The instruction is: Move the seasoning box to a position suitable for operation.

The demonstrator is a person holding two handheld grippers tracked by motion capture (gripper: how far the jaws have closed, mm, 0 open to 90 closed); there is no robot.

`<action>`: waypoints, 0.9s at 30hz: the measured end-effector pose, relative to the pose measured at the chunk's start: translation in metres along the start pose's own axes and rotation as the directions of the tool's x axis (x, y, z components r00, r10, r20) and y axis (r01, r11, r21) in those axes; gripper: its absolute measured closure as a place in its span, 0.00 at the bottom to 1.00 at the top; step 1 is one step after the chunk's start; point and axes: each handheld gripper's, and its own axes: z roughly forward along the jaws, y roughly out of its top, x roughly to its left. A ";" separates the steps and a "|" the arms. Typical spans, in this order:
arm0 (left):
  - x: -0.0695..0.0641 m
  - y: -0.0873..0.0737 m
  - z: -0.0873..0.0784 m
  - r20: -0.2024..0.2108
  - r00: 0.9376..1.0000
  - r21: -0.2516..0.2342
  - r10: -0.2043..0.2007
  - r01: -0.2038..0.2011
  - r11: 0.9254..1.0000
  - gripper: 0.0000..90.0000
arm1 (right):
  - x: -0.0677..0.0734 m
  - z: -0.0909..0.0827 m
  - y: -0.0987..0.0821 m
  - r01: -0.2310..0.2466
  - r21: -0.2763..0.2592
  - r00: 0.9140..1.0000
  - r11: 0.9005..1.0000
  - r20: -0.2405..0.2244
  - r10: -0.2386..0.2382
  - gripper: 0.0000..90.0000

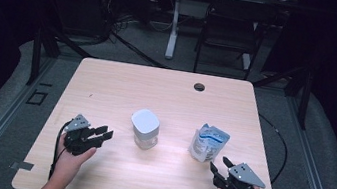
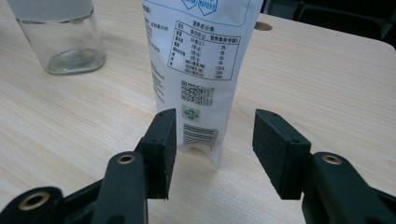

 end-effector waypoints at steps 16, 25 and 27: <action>0.000 0.029 0.030 -0.019 0.999 0.027 0.045 -0.044 0.999 0.72 | -0.001 0.000 -0.001 -0.014 -0.005 1.000 1.000 0.001 0.014 0.54; -0.002 0.037 0.048 -0.029 0.998 0.043 0.060 -0.059 0.997 0.72 | -0.002 -0.003 0.000 -0.016 -0.016 1.000 1.000 0.004 0.016 0.53; -0.001 0.039 0.054 -0.033 0.998 0.058 0.061 -0.060 0.997 0.72 | -0.003 -0.003 0.000 -0.022 -0.021 1.000 1.000 0.007 0.022 0.53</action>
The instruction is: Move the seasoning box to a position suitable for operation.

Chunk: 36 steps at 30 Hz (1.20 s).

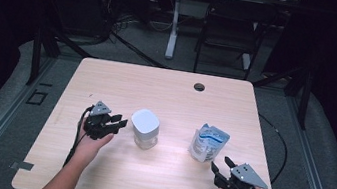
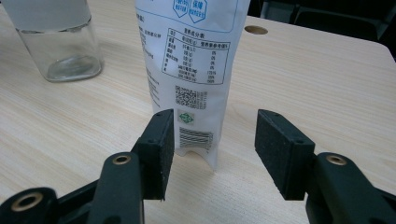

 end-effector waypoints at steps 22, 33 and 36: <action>0.004 0.002 0.038 0.009 1.000 0.030 -0.009 0.008 1.000 0.76 | -0.002 -0.002 -0.001 -0.007 -0.016 1.000 1.000 -0.003 0.007 0.51; 0.000 0.008 0.043 0.019 1.000 0.023 0.007 -0.007 1.000 0.82 | -0.001 -0.001 -0.002 -0.009 -0.010 1.000 1.000 -0.006 0.009 0.51; 0.001 0.009 0.043 0.019 1.000 0.026 0.005 -0.006 1.000 0.84 | -0.001 -0.002 -0.002 -0.006 -0.010 1.000 1.000 -0.003 0.006 0.51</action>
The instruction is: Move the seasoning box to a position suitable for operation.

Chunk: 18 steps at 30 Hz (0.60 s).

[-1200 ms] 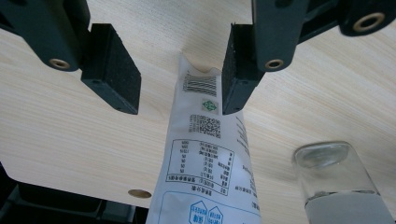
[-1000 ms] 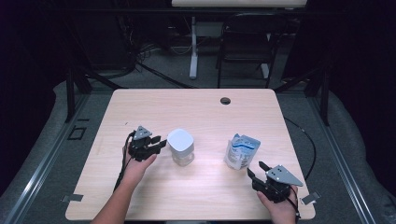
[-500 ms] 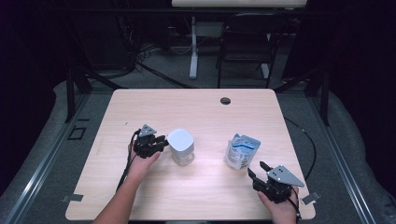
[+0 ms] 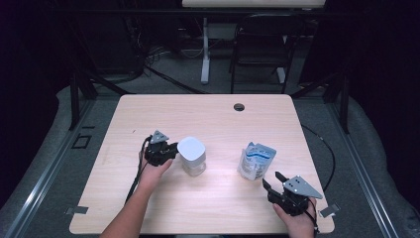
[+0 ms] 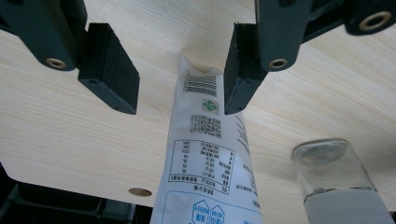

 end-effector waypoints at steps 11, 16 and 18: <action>-0.002 0.000 -0.002 -0.017 0.999 0.030 0.038 -0.038 0.999 0.88 | -0.005 -0.001 -0.001 -0.038 -0.022 0.999 0.999 0.006 0.038 0.50; -0.003 -0.001 -0.007 -0.022 0.998 0.033 0.062 -0.061 0.998 0.90 | -0.005 -0.001 -0.001 -0.039 -0.021 0.999 0.999 0.004 0.039 0.50; -0.003 -0.003 -0.009 -0.028 0.998 0.030 0.062 -0.061 0.998 0.98 | -0.005 -0.001 -0.001 -0.042 -0.023 0.999 0.999 0.004 0.042 0.50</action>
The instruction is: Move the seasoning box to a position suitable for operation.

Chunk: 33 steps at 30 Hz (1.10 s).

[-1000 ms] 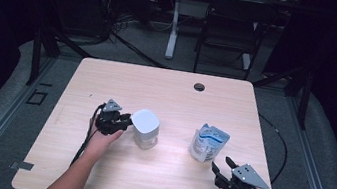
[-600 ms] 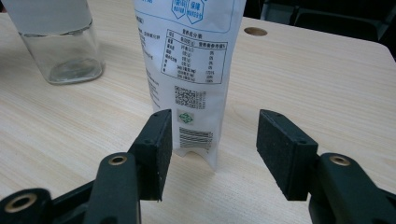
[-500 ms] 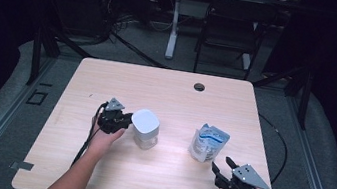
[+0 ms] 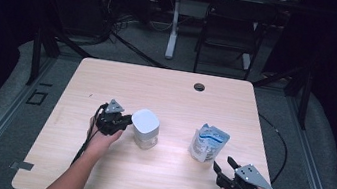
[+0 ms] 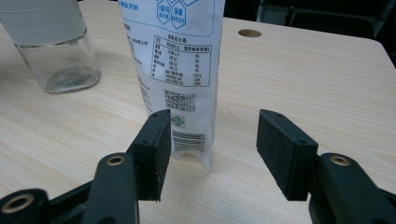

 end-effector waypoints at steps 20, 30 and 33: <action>-0.002 0.007 0.017 -0.010 0.998 -0.018 0.062 -0.062 0.998 0.72 | -0.001 0.000 -0.001 -0.001 0.004 1.000 1.000 0.003 0.001 0.50; 0.006 0.003 0.027 0.041 0.997 -0.027 0.063 -0.062 0.998 0.83 | -0.001 0.000 -0.002 0.000 0.012 1.000 1.000 0.000 0.000 0.49; 0.003 0.004 0.026 0.023 0.995 -0.013 0.093 -0.093 0.996 0.87 | -0.001 0.001 -0.002 -0.001 0.012 1.000 1.000 -0.001 0.001 0.49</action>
